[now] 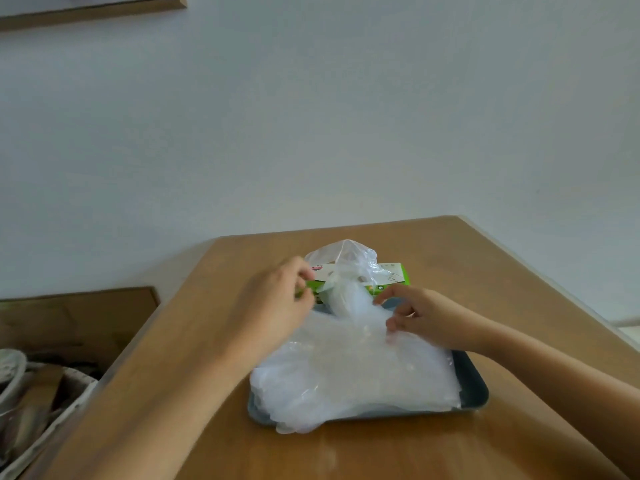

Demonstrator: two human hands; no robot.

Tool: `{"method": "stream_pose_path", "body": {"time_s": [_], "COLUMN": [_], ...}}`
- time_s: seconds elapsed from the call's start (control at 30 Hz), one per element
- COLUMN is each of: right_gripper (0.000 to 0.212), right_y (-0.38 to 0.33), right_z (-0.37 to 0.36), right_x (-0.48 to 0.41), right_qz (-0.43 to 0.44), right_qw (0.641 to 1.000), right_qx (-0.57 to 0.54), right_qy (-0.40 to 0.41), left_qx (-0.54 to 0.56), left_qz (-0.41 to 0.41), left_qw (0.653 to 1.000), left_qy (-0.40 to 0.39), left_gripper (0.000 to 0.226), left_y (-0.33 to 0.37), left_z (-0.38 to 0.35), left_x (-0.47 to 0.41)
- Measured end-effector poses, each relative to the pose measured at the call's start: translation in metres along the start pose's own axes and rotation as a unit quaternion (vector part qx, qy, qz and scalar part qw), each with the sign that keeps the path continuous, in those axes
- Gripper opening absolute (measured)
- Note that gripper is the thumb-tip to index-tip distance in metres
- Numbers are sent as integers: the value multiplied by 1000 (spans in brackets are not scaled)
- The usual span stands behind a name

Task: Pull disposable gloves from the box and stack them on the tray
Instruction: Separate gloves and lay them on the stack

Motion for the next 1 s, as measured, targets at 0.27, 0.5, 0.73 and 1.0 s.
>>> {"method": "stream_pose_path", "body": {"time_s": [0.27,0.5,0.73,1.0], "right_gripper": [26,32,65,91], "right_y": [-7,-26,-18,-4], "right_z": [-3,13,-54,-32], "right_x": [2,15,45,42], "right_qz": [15,123,106,46], "right_qw": [999,948,967,927], "right_qx": [-43,190,189,244], "right_qy": [-14,224,-137,-281], "left_qx": [52,-68,-99,-220], "left_qz": [-142,-112,-81,-2], "left_qw": [962,924,913,850], "left_qy": [-229,-360,-386,-479], "left_gripper": [38,70,95,124], "left_y": [31,5,-8,-62], "left_z": [-92,-118,-119,-76], "left_x": [57,68,71,53]}}
Point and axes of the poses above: each hand's wrist, its own x-axis away from the middle knuckle, its own z-axis out of the back of the hand, y = z × x, the point moved 8 cm from there along -x, towards the middle knuckle, and after that the axes turned 5 degrees about y, right-handed, at the moved point
